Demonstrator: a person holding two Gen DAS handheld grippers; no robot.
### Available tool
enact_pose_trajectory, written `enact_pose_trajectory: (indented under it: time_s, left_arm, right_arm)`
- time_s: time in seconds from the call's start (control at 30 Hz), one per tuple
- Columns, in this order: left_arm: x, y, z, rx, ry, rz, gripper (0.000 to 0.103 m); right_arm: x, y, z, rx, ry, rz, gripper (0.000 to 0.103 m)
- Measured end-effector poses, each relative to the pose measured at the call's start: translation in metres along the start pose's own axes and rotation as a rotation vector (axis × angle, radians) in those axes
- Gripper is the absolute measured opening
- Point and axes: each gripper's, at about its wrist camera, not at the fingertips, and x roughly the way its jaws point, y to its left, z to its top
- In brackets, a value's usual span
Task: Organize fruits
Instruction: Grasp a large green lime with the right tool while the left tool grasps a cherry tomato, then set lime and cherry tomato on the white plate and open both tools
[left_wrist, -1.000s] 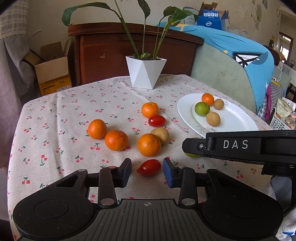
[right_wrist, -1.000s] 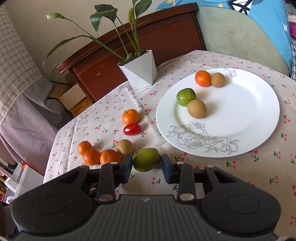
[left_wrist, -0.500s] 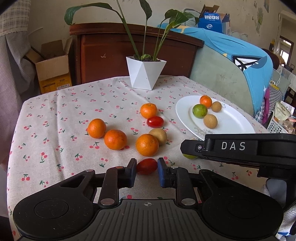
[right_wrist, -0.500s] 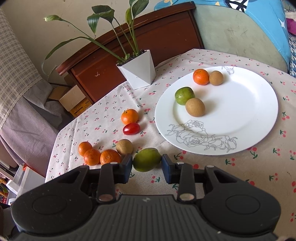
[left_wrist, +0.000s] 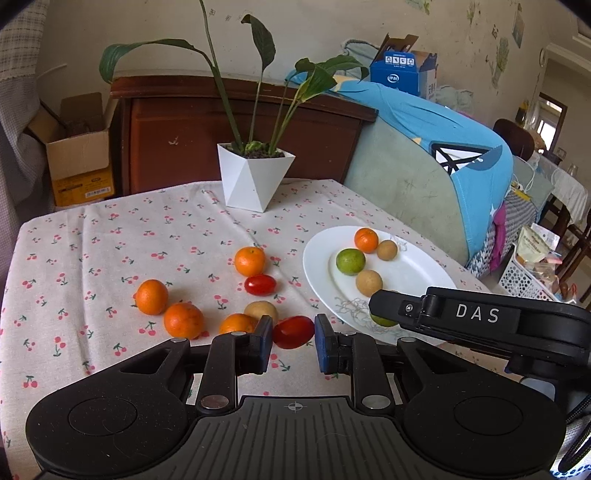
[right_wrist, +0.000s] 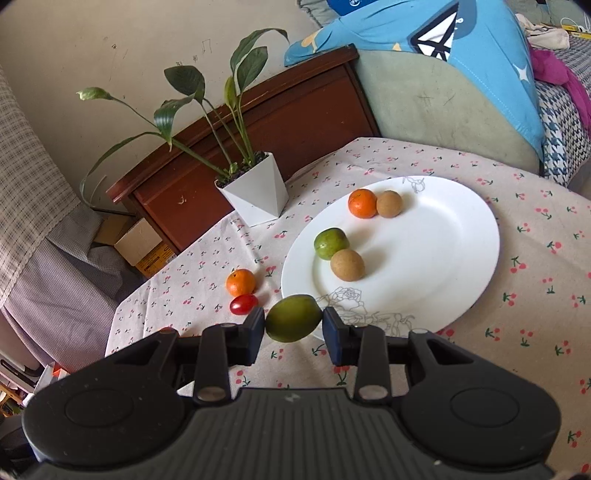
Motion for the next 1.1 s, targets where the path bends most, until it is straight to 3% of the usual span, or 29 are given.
enact_pose_trajectory:
  time_s: [0.37, 0.93, 1.07, 1.1]
  left_arm:
    - [0.03, -0.029, 0.014, 0.039, 0.033, -0.092, 0.022]
    - [0.073, -0.053, 0.014, 0.092, 0.089, -0.148, 0.022]
    - [0.07, -0.059, 0.016, 0.118, 0.075, -0.147, 0.032]
    - [0.068, -0.06, 0.016, 0.121, 0.072, -0.142, 0.041]
  right_arm:
    - [-0.006, -0.035, 0.013, 0.116, -0.056, -0.106, 0.035]
    - [0.003, -0.056, 0.014, 0.216, -0.057, -0.146, 0.037]
    - [0.0, -0.056, 0.016, 0.218, -0.079, -0.148, 0.037]
    - [-0.001, -0.056, 0.016, 0.218, -0.083, -0.148, 0.037]
